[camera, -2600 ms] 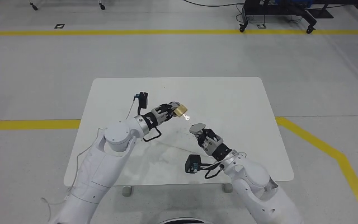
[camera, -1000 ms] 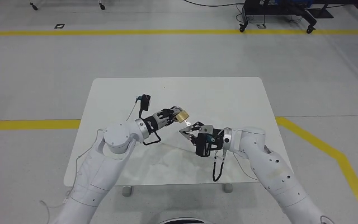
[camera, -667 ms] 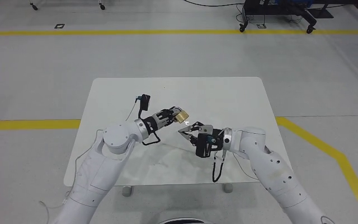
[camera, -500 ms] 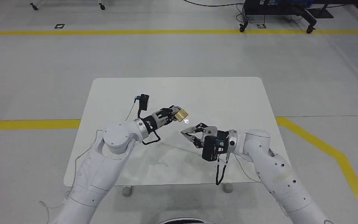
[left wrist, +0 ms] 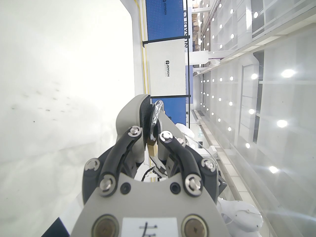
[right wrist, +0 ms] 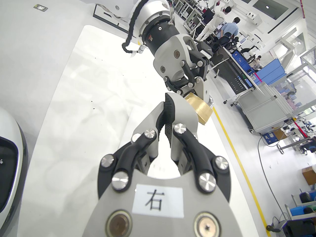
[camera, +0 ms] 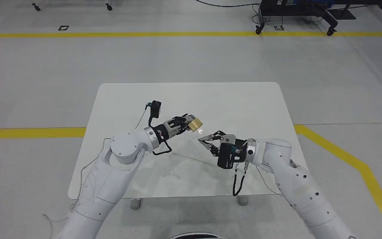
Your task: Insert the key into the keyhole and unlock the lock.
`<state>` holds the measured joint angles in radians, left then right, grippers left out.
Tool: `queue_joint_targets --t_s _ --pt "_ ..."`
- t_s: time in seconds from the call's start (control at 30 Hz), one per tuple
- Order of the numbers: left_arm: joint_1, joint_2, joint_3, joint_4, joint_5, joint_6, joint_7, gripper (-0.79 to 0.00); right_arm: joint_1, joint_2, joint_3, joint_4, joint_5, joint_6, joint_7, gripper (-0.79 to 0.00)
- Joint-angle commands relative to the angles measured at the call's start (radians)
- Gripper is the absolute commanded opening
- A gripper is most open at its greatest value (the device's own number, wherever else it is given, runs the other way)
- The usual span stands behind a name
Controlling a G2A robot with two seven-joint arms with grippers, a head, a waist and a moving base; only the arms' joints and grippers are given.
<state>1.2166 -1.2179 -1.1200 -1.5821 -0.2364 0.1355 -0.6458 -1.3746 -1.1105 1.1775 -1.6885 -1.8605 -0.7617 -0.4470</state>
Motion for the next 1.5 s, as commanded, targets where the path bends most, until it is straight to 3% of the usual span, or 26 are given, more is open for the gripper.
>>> queue_joint_targets --t_s 0.0,0.43,0.5,0.53,0.57,0.73,1.1,1.47 --pt "0.001 0.001 -0.001 0.0 0.001 -0.001 -0.004 -0.785 0.016 -0.002 -0.009 0.014 0.012 0.007 0.013 -0.785" --pt "0.002 0.001 -0.003 0.0 -0.004 0.003 0.015 -0.785 0.019 0.007 -0.01 0.005 0.032 0.017 0.025 -0.785" --pt "0.001 -0.001 -0.004 0.002 -0.017 0.014 0.031 -0.785 0.001 0.012 0.005 -0.012 0.024 0.03 0.007 -0.514" --pt "-0.002 -0.002 -0.006 0.004 -0.016 0.021 0.046 -0.785 -0.011 0.016 0.019 -0.023 0.016 0.05 0.0 -0.049" --pt "-0.004 -0.003 -0.003 0.004 -0.019 0.029 0.057 -0.785 -0.028 0.019 0.033 -0.034 0.01 0.073 -0.006 0.0" --pt "-0.028 -0.012 0.015 0.009 -0.054 0.098 0.089 -0.785 -0.063 0.024 0.062 -0.055 0.0 0.119 -0.01 0.0" --pt "-0.028 -0.012 0.015 0.009 -0.054 0.098 0.089 -0.785 -0.063 0.024 0.062 -0.055 0.0 0.119 -0.01 0.0" --pt "-0.064 -0.046 0.079 0.015 -0.085 0.107 0.317 -0.785 -0.071 0.027 0.058 -0.069 -0.038 0.126 0.035 0.0"
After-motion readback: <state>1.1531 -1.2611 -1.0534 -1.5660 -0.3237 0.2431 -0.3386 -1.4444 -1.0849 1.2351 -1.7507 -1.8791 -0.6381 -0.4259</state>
